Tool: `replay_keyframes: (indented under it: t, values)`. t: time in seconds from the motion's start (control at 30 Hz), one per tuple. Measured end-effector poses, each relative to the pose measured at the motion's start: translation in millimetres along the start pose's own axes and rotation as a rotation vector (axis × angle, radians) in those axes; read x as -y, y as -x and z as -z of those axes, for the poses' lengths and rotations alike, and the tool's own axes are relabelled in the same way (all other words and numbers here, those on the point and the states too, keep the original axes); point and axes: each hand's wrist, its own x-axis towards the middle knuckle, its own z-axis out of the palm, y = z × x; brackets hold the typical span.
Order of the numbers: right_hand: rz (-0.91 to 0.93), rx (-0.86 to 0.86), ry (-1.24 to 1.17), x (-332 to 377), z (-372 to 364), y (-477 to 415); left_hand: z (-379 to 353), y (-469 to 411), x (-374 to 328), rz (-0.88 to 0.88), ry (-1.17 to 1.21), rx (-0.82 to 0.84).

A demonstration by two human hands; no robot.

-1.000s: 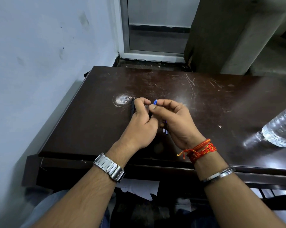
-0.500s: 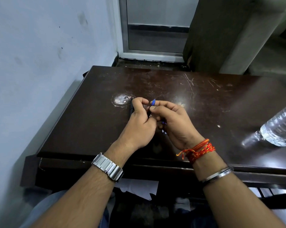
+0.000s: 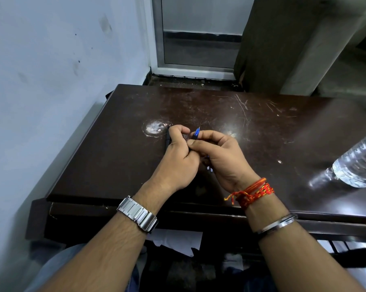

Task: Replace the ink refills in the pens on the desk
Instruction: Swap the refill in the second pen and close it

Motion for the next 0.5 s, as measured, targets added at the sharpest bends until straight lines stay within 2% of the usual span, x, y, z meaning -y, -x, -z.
replay_keyframes:
  t: [0.07, 0.2, 0.5]
  values:
    - [0.003, -0.032, -0.019, -0.3, 1.3, -0.7, 0.2, -0.5, -0.1, 0.011, -0.004, -0.006]
    - [-0.010, 0.025, 0.010, 0.4, 1.5, -0.4, 0.4, -0.8, 0.1, 0.005, -0.001, 0.007]
    - [0.009, -0.025, 0.002, -1.9, 2.1, -1.6, 0.7, -0.9, -0.7, 0.027, -0.011, -0.007]
